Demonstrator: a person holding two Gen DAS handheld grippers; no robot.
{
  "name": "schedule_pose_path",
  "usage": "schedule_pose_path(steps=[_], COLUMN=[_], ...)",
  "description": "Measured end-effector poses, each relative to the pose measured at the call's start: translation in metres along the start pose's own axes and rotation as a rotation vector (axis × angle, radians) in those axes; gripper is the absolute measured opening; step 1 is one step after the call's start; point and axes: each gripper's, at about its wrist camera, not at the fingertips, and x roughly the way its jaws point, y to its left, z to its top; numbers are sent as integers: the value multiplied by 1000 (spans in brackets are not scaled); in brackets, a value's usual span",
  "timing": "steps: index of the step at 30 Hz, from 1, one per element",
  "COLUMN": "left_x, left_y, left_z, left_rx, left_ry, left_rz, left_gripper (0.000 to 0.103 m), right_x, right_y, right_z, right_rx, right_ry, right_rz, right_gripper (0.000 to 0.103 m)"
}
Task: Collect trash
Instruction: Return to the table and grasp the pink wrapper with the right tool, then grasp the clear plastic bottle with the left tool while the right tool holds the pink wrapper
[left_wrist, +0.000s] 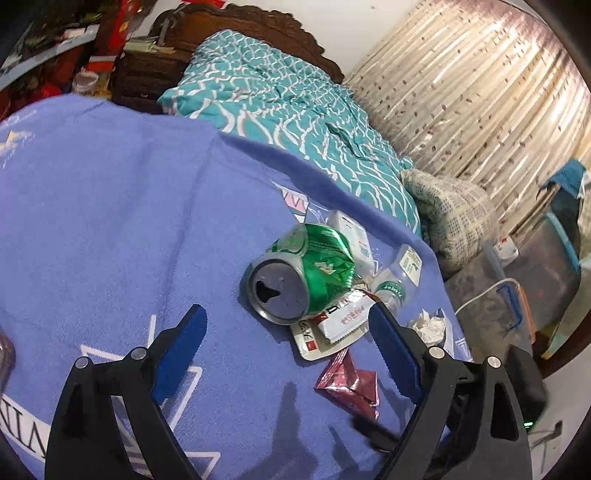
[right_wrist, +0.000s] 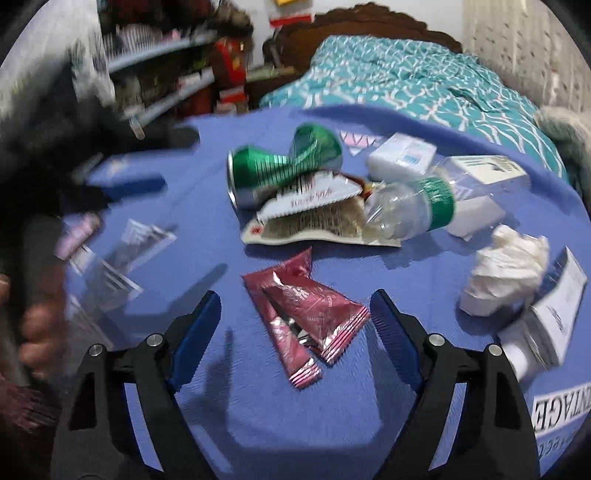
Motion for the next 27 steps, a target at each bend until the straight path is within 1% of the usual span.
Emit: schedule_pose_path(steps=[1, 2, 3, 4, 5, 7, 9, 12, 15, 17, 18, 19, 20, 21, 22, 23, 24, 25, 26, 27], left_x=[-1, -1, -1, 0, 1, 8, 17, 32, 59, 87, 105, 117, 130, 146, 156, 164, 168, 173, 175, 175], left_y=[-9, -14, -22, -33, -41, -57, -71, -95, -129, -152, -163, -168, -173, -178, -179, -181, -180, -179, -178, -177], left_z=[1, 0, -1, -3, -6, -10, -10, -8, -6, -6, -6, -7, -8, -11, -14, -18, -20, -22, -24, -26], left_rx=[38, 67, 110, 170, 212, 286, 329, 384, 472, 543, 579, 603, 633, 669, 688, 708, 716, 728, 736, 739], left_ry=[-3, -4, -3, -4, -4, 5, 14, 39, 80, 129, 165, 188, 220, 262, 284, 307, 318, 326, 325, 330], left_rz=[13, 23, 36, 48, 54, 65, 75, 42, 38, 47, 72, 98, 125, 162, 186, 208, 219, 233, 240, 223], left_gripper=[85, 85, 85, 85, 85, 84, 84, 85, 86, 85, 83, 78, 69, 64, 62, 59, 58, 56, 44, 41], right_x=[8, 11, 7, 5, -1, -13, -31, -64, -99, -116, -122, -128, -129, -131, -133, -132, -132, -131, -130, -129], right_y=[0, -3, -7, -13, -21, -37, -60, -86, -109, -126, -130, -138, -142, -146, -149, -150, -151, -151, -151, -152], right_z=[-1, -2, -3, -5, -9, -19, -35, -60, -85, -100, -106, -112, -113, -115, -116, -116, -115, -114, -112, -109], right_rx=[-7, 6, 13, 33, 64, 119, 207, 307, 383, 439, 462, 487, 502, 510, 513, 515, 517, 520, 519, 516], right_ry=[26, 49, 31, 39, 29, 7, -18, -80, -131, -152, -160, -168, -173, -175, -175, -176, -179, -182, -184, -185], right_rz=[-13, -14, -26, -6, 6, 1, 25, 43, 26, 9, 4, 3, 2, -3, -8, -9, -4, -3, 2, 16], right_gripper=[58, 30, 21, 19, 15, 13, 13, 13, 13, 13, 13, 13, 13, 13, 13, 16, 16, 18, 43, 95])
